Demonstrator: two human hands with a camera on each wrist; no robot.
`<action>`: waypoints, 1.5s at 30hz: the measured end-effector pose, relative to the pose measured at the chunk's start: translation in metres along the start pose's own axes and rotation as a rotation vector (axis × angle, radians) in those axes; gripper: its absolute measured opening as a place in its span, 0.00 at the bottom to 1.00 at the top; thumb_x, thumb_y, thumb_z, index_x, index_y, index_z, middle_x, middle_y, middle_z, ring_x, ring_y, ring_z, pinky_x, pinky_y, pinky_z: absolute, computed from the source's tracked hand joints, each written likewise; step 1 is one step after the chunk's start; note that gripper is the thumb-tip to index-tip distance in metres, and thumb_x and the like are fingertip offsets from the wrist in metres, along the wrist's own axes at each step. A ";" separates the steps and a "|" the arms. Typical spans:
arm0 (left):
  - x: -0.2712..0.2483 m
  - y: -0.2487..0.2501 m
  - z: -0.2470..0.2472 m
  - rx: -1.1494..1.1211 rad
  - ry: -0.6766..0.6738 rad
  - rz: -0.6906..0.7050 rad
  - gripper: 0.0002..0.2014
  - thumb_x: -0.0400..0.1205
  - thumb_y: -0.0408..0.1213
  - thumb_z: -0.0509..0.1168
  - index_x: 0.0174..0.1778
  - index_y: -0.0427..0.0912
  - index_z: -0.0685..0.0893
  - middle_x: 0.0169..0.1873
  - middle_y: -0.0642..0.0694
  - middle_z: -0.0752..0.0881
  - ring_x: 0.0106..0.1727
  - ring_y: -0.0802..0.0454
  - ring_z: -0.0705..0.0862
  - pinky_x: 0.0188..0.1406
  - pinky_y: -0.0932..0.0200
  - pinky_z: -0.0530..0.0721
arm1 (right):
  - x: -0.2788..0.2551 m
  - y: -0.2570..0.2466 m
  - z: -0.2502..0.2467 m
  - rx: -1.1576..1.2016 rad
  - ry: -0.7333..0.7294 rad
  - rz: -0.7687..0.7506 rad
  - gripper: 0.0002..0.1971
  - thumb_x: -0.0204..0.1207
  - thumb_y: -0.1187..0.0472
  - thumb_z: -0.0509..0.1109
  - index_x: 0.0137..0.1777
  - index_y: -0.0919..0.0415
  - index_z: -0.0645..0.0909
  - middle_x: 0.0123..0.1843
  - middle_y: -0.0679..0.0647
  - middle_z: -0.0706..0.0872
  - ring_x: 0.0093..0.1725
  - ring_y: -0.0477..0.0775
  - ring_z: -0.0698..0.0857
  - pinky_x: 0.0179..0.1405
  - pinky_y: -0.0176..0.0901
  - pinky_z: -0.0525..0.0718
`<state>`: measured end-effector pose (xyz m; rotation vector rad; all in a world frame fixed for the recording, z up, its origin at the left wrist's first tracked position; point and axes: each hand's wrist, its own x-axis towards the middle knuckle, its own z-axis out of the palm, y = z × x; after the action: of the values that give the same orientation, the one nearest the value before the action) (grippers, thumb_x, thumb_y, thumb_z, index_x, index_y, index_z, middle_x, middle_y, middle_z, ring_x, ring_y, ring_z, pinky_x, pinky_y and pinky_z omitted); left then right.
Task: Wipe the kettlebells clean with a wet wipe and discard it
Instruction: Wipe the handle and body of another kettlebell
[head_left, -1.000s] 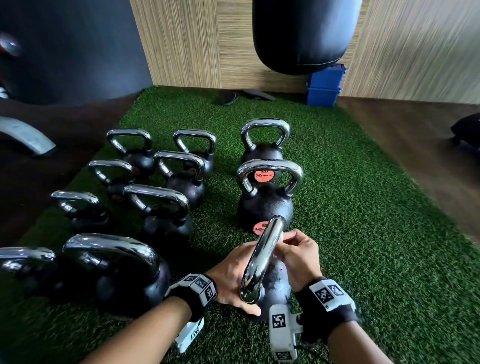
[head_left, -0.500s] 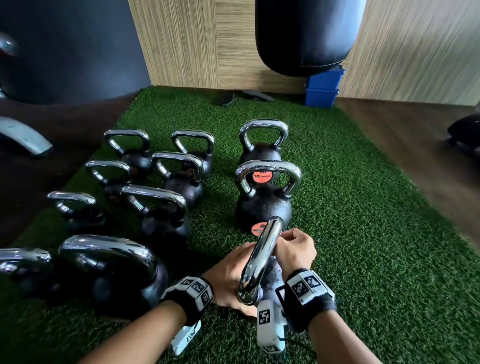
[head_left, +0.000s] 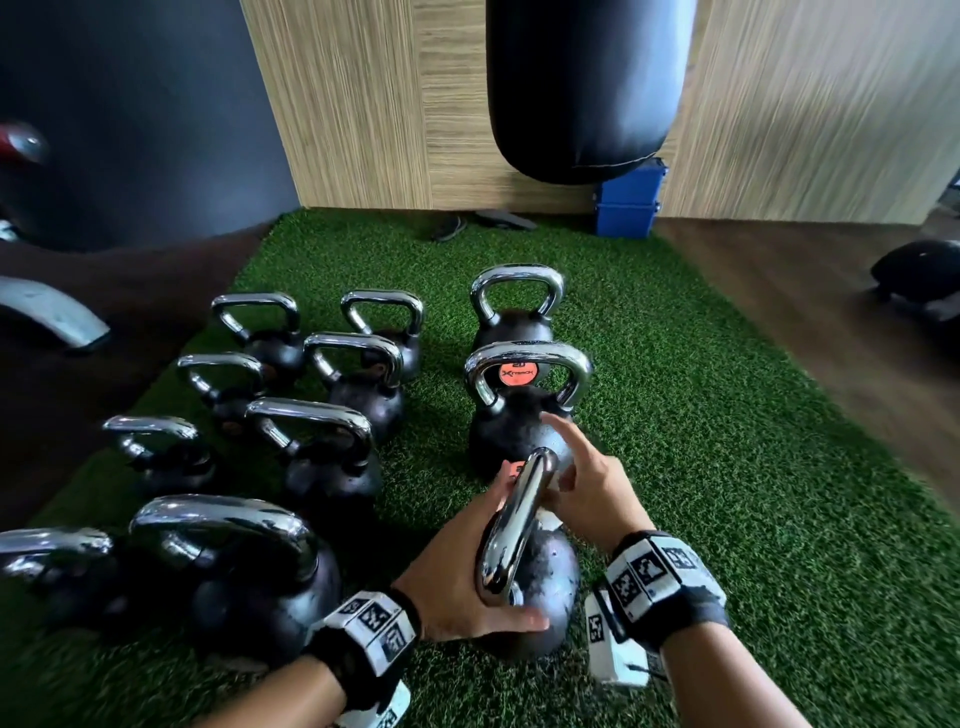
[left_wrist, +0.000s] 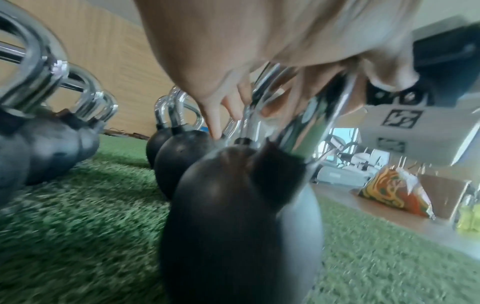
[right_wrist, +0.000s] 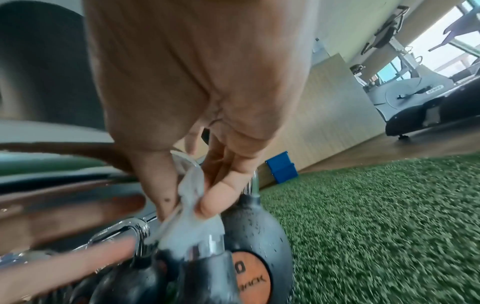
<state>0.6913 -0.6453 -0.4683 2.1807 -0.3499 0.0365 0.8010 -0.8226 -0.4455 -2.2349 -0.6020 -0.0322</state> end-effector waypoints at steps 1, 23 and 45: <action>0.001 0.005 0.001 0.033 0.041 0.026 0.59 0.71 0.47 0.82 0.89 0.58 0.46 0.84 0.64 0.63 0.85 0.62 0.63 0.84 0.56 0.65 | 0.002 -0.003 -0.002 -0.053 -0.059 -0.058 0.40 0.70 0.72 0.73 0.81 0.48 0.67 0.40 0.46 0.88 0.31 0.41 0.84 0.34 0.26 0.82; 0.051 0.024 -0.075 0.657 -0.500 0.170 0.51 0.77 0.38 0.76 0.84 0.76 0.48 0.84 0.57 0.60 0.76 0.56 0.72 0.75 0.60 0.60 | -0.022 -0.032 -0.049 -0.377 -0.278 0.303 0.02 0.70 0.66 0.70 0.41 0.62 0.85 0.28 0.49 0.82 0.27 0.46 0.84 0.14 0.25 0.73; 0.161 -0.038 -0.106 0.502 -0.314 -0.822 0.27 0.78 0.53 0.74 0.65 0.36 0.87 0.64 0.38 0.89 0.66 0.43 0.86 0.63 0.57 0.82 | 0.057 -0.060 -0.112 -0.098 0.007 0.300 0.10 0.73 0.65 0.70 0.50 0.56 0.89 0.47 0.52 0.92 0.44 0.51 0.90 0.43 0.40 0.88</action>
<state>0.8663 -0.5781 -0.4107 2.6688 0.4538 -0.7488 0.8444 -0.8457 -0.3154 -2.3969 -0.2615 0.0845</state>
